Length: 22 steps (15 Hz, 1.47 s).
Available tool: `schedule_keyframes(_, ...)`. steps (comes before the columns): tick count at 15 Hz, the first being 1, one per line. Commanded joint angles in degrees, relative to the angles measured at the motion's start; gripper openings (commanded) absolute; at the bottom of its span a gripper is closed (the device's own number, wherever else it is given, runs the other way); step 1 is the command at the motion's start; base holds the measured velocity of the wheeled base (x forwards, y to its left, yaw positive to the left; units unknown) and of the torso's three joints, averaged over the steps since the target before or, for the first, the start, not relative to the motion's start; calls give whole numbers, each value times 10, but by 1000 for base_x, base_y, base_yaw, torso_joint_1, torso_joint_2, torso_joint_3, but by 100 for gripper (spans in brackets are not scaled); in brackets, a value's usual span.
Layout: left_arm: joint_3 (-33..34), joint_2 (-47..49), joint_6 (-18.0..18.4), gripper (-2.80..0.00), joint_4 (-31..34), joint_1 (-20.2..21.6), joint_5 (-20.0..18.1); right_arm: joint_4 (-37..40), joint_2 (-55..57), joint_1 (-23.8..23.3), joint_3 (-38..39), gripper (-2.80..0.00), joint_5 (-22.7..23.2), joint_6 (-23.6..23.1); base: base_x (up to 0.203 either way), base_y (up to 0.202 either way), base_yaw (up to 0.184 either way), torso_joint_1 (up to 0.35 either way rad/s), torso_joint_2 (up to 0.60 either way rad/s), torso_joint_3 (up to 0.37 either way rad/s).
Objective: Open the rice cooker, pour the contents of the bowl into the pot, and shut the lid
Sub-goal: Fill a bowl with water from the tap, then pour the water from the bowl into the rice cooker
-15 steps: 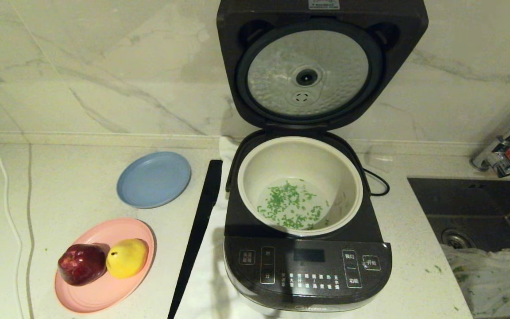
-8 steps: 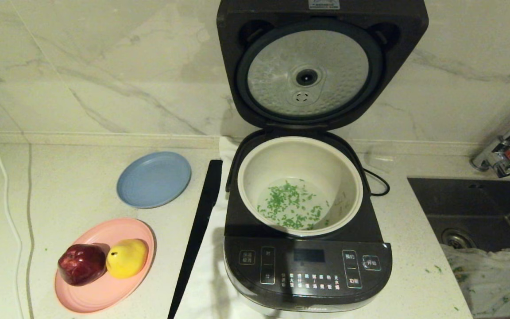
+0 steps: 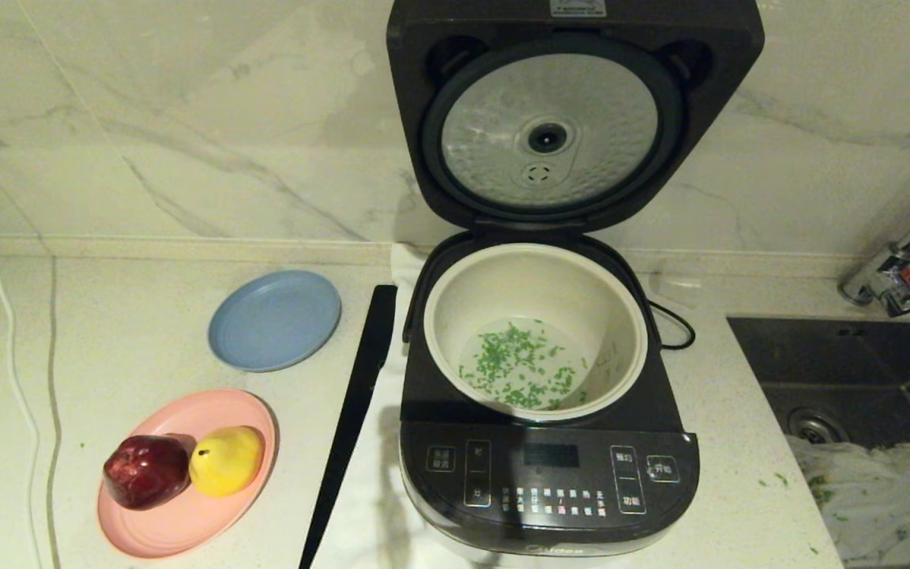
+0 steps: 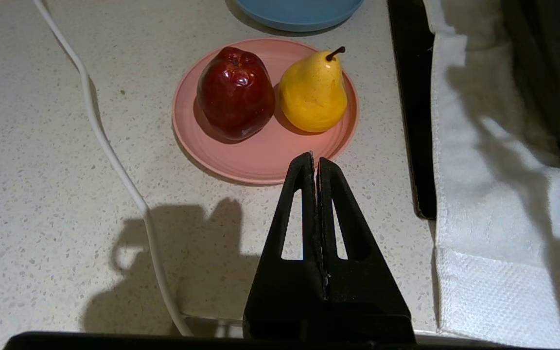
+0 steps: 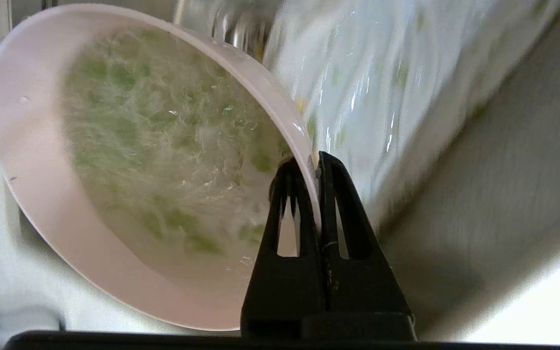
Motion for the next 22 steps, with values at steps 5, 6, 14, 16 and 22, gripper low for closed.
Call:
schedule_keyframes(5,0,-1,0,-280,0,0,0,172,-199,130,61,-280,2,-42,0,0,0,0,0,0)
schedule_keyframes(6,0,-1,0,-280,0,0,0,200,-220,160,61,-280,2,-43,0,0,0,0,0,0)
schedule_keyframes(14,0,-1,0,-280,0,0,0,378,-329,441,-38,-280,-63,5,0,0,0,0,0,0)
schedule_keyframes(16,0,-1,0,-280,0,0,0,413,-324,507,-88,-280,-88,28,0,0,0,0,0,0)
schedule_keyframes(22,0,-1,0,-280,0,0,0,466,-261,720,-227,-280,-190,105,0,0,0,0,0,0)
